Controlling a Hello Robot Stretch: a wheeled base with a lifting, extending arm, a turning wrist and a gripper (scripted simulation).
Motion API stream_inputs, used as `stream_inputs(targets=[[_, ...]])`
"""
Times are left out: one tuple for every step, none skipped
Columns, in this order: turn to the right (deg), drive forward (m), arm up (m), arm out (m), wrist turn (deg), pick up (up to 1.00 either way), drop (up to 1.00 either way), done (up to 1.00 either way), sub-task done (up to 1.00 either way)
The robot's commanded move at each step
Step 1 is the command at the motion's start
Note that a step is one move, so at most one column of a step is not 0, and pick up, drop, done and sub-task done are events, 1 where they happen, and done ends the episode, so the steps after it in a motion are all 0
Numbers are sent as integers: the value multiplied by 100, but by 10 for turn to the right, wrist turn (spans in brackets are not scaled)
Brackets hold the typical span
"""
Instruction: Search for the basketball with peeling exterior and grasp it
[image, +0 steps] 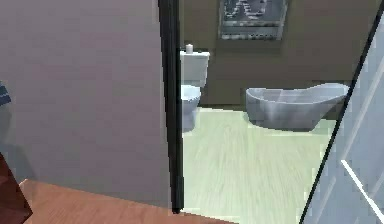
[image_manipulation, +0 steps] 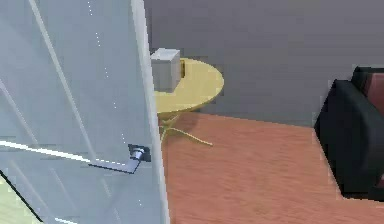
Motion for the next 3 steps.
stream_inputs(targets=[[180,0,0,0,0,0,0,0,0],[0,55,0,0,0,0,0,0,0],[0,95,0,0,0,0,0,0,0]])
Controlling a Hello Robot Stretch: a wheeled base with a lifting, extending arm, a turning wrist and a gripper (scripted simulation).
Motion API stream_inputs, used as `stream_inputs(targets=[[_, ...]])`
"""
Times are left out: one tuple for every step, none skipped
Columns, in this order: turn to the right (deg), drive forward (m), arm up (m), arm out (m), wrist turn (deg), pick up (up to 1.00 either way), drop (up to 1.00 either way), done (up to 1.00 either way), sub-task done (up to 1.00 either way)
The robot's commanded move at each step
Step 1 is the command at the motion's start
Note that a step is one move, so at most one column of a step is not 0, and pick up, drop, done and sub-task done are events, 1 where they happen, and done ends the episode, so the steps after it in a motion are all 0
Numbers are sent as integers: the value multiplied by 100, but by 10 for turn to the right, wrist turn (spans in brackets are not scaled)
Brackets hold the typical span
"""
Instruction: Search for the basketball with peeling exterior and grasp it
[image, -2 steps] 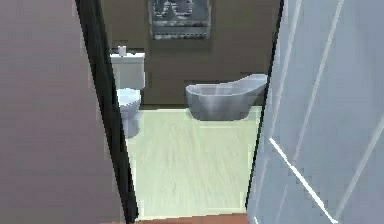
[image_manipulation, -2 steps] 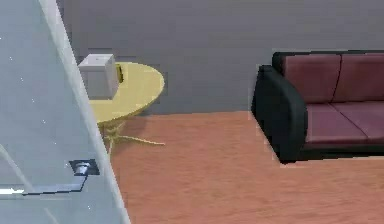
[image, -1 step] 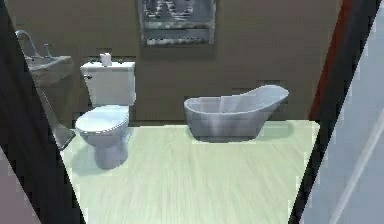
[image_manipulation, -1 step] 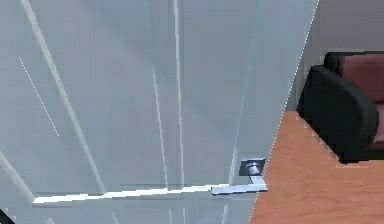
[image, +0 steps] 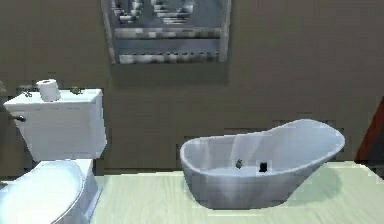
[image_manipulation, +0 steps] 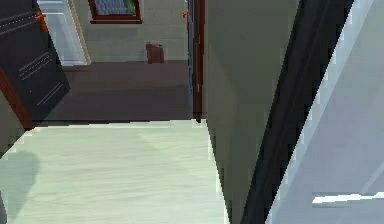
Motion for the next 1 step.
stream_inputs(targets=[[30,0,0,0,0,0,0,0,0]])
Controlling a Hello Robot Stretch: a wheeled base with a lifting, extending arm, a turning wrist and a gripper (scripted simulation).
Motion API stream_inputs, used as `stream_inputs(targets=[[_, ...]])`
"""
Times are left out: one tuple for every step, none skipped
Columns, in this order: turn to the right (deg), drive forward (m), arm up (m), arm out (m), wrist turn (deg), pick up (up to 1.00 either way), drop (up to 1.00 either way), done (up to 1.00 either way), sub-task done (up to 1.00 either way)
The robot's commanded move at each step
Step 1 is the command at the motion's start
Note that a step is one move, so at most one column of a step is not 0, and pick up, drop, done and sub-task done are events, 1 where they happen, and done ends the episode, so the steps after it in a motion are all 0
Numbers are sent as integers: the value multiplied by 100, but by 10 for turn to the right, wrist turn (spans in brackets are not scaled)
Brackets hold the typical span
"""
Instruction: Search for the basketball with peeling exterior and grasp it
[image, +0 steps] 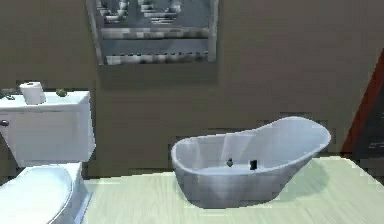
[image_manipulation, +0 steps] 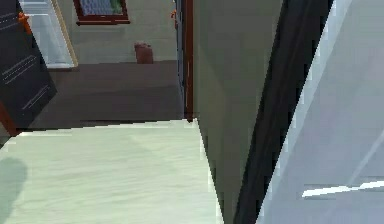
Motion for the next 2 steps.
stream_inputs(targets=[[0,15,0,0,0,0,0,0,0],[450,0,0,0,0,0,0,0,0]])
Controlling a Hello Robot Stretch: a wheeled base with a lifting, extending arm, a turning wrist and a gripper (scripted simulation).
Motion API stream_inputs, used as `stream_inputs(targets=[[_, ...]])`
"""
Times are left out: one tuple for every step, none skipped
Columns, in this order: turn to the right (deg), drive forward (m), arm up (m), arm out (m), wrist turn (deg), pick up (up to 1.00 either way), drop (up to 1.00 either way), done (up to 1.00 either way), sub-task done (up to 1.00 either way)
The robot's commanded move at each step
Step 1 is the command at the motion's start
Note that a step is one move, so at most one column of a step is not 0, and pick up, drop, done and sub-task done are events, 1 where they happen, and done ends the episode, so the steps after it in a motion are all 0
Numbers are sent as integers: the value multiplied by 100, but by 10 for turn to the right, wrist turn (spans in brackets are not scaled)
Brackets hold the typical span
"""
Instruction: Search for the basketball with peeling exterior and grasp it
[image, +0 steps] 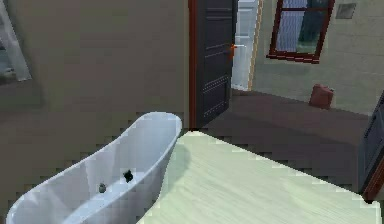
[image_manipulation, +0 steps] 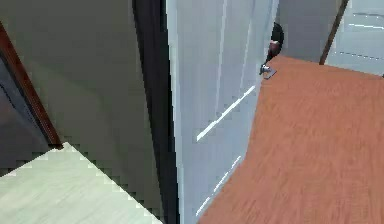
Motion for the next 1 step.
stream_inputs(targets=[[210,0,0,0,0,0,0,0,0]])
